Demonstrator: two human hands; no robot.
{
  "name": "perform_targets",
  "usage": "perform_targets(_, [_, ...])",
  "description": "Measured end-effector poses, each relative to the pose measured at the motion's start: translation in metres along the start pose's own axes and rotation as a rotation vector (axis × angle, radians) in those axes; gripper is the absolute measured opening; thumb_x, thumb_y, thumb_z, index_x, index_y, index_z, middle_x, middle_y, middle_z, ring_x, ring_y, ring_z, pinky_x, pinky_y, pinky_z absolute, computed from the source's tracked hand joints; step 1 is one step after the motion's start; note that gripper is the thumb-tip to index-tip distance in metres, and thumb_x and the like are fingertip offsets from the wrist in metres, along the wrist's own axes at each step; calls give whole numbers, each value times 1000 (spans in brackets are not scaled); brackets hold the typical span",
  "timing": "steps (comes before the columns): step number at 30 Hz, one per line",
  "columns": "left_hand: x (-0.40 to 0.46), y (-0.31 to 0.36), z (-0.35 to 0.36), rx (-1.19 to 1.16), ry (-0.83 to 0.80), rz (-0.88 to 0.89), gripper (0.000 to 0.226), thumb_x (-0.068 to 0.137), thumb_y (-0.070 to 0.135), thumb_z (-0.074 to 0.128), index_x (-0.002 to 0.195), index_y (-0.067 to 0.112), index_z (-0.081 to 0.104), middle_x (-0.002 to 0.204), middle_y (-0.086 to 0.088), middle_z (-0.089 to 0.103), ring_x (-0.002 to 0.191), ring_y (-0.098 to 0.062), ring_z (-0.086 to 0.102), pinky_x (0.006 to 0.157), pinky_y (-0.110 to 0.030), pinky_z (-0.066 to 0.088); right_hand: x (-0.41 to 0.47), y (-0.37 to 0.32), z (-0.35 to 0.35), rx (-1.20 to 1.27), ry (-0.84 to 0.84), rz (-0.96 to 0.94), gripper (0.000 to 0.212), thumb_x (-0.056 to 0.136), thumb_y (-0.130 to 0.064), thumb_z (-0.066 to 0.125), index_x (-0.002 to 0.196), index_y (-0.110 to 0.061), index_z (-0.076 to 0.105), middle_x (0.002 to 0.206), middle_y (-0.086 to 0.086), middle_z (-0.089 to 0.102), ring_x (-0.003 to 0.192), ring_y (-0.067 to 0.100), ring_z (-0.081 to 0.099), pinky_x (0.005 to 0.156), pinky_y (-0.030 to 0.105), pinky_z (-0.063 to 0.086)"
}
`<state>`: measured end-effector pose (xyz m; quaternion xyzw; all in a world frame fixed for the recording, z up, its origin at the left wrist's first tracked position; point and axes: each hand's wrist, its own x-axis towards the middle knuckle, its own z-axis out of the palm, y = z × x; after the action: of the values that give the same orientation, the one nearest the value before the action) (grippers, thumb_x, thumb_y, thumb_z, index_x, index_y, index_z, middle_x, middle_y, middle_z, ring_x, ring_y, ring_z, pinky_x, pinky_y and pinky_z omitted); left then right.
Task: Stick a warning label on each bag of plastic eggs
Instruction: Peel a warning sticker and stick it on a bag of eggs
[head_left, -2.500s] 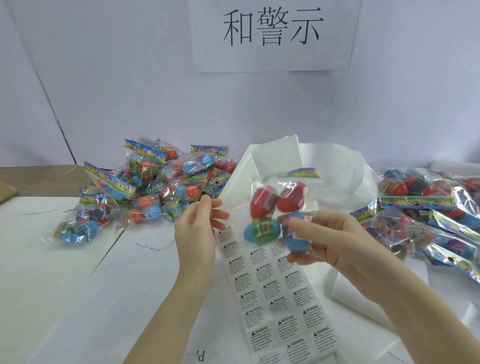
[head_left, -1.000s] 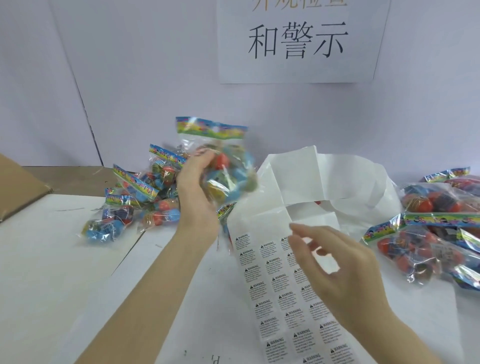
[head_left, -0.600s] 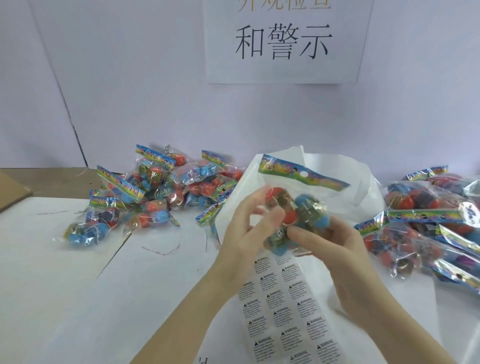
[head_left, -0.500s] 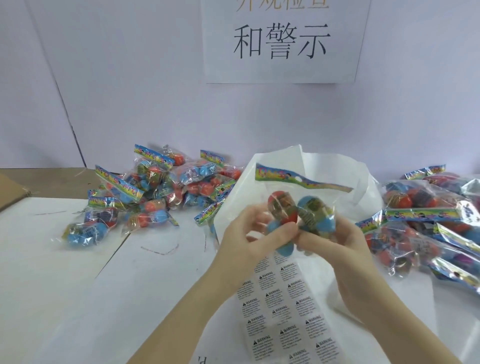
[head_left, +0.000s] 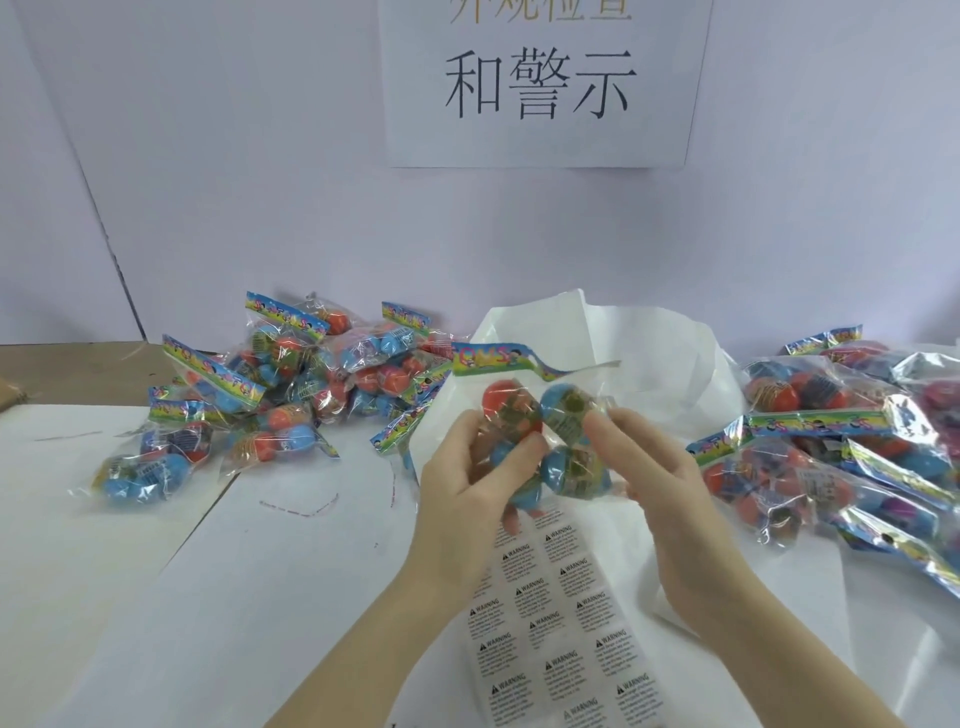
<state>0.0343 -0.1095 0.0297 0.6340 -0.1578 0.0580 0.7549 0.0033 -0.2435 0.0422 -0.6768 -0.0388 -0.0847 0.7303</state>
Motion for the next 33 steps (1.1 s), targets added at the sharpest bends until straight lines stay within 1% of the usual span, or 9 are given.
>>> perform_targets(4, [-1, 1, 0, 65, -38, 56, 19, 69, 27, 72, 78, 14, 61, 58, 10, 61, 49, -5, 54, 44, -12, 39, 0, -3, 3, 57, 78, -4, 15, 65, -35, 65, 74, -27, 75, 76, -10, 72, 70, -2, 64, 62, 10, 45])
perform_targets(7, [-1, 2, 1, 88, -91, 11, 42, 56, 31, 81, 90, 14, 63, 65, 10, 66, 53, -2, 58, 48, -11, 41, 4, -2, -5, 99, 142, 44, 10, 65, -23, 66, 67, -18, 74, 73, -3, 69, 69, 6, 60, 68, 23, 43])
perform_targets(11, [-3, 0, 1, 147, -206, -35, 49, 54, 20, 83, 99, 14, 65, 85, 2, 73, 77, -11, 68, 68, -21, 53, 5, -2, -7, 152, 194, 60, 21, 72, -5, 64, 58, -17, 74, 65, -2, 69, 61, 7, 62, 61, 19, 47])
perform_targets(13, [-3, 0, 0, 162, -231, -38, 51, 52, 18, 89, 97, 14, 66, 85, 2, 74, 79, -12, 69, 73, -21, 54, 5, -2, -9, 171, 216, 46, 6, 59, -17, 69, 60, -17, 74, 68, 0, 70, 65, 9, 62, 68, 24, 46])
perform_targets(18, [-2, 4, 3, -26, -153, -45, 10, 73, 9, 67, 83, 9, 67, 70, 2, 72, 59, -13, 68, 60, -18, 53, 6, -3, -12, 120, 85, 6, 39, 60, -42, 73, 87, -14, 75, 94, 6, 73, 91, 21, 64, 88, 38, 44])
perform_targets(23, [-1, 5, 5, -140, -98, -58, 21, 68, 19, 62, 86, 9, 67, 74, 3, 74, 63, -15, 71, 61, -16, 54, 3, -2, -5, 93, -15, -59, 22, 66, -25, 71, 86, -18, 76, 88, -1, 75, 79, 2, 67, 65, 10, 47])
perform_targets(26, [-2, 4, 5, -105, -97, -69, 24, 69, 24, 62, 91, 15, 67, 81, 5, 75, 72, -13, 72, 64, -16, 53, 4, -1, -3, 127, 5, -127, 16, 67, -21, 70, 80, -22, 77, 83, -4, 74, 75, 1, 66, 62, 8, 46])
perform_targets(30, [-7, 3, 10, 145, 56, -29, 52, 64, 47, 61, 114, 41, 48, 117, 17, 55, 99, -3, 60, 69, -9, 47, 3, 6, -1, -57, 283, -281, 20, 65, -19, 85, 78, -29, 74, 80, -8, 73, 77, 9, 64, 71, 18, 49])
perform_targets(33, [-9, 5, 12, 160, 107, 13, 36, 75, 50, 67, 104, 35, 54, 108, 10, 59, 89, 0, 60, 70, -10, 46, 2, 10, 0, -415, 538, -513, 34, 66, -19, 83, 83, -39, 60, 78, -17, 65, 74, 6, 56, 71, 9, 41])
